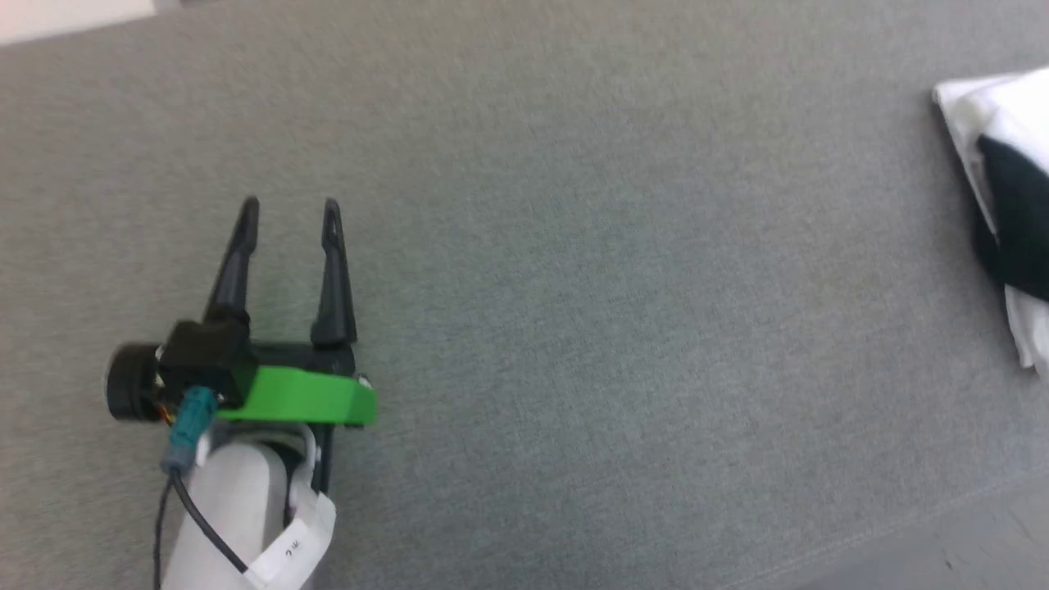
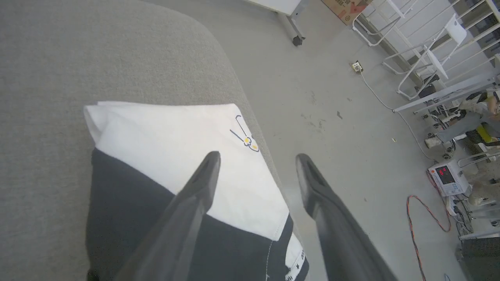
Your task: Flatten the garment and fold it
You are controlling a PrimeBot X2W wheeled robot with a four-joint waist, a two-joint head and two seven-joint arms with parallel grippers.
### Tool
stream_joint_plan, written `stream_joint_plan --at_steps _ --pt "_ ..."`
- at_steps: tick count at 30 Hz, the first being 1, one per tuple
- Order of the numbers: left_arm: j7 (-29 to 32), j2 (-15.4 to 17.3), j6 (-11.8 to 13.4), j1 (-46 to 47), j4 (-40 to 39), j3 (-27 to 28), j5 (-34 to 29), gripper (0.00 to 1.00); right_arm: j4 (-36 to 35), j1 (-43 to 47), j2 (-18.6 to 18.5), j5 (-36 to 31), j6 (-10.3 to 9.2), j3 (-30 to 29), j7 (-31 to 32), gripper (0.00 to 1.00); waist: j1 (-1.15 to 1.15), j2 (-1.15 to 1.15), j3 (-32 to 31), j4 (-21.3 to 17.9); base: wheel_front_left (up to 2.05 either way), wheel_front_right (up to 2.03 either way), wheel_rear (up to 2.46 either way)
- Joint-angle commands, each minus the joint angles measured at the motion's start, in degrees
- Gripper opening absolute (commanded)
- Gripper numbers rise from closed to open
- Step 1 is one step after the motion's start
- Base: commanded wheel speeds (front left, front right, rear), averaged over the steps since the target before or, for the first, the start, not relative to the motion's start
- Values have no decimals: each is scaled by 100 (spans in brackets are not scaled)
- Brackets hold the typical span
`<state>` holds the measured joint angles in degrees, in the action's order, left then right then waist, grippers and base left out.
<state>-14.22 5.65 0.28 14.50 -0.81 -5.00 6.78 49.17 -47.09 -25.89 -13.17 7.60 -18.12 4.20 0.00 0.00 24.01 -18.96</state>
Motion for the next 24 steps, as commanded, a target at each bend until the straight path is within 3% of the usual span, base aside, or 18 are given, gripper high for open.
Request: stream_joint_plan --at_steps 1,7,15,21,24 --pt "-45 -33 31 -107 59 5 104 100 -70 130 43 105 -11 53 -175 100 0 0 -569 301 0 0 0" --pt "-74 -165 62 -371 304 36 388 100 -585 714 373 941 -11 361 -1004 100 0 0 -1228 618 0 0 0" --pt "-76 -238 54 -702 497 82 564 100 -2400 2155 885 2436 -11 1049 -1626 100 0 0 -1771 1048 0 0 0" --pt "-77 -258 15 -855 559 111 564 100 -3850 3257 1274 2717 -11 1399 -1711 100 0 0 -1901 1257 0 0 0" --pt "-77 -265 -1 -914 586 85 550 100 -4238 3674 1467 2693 -11 1457 -1713 100 0 0 -1940 1343 0 0 0"
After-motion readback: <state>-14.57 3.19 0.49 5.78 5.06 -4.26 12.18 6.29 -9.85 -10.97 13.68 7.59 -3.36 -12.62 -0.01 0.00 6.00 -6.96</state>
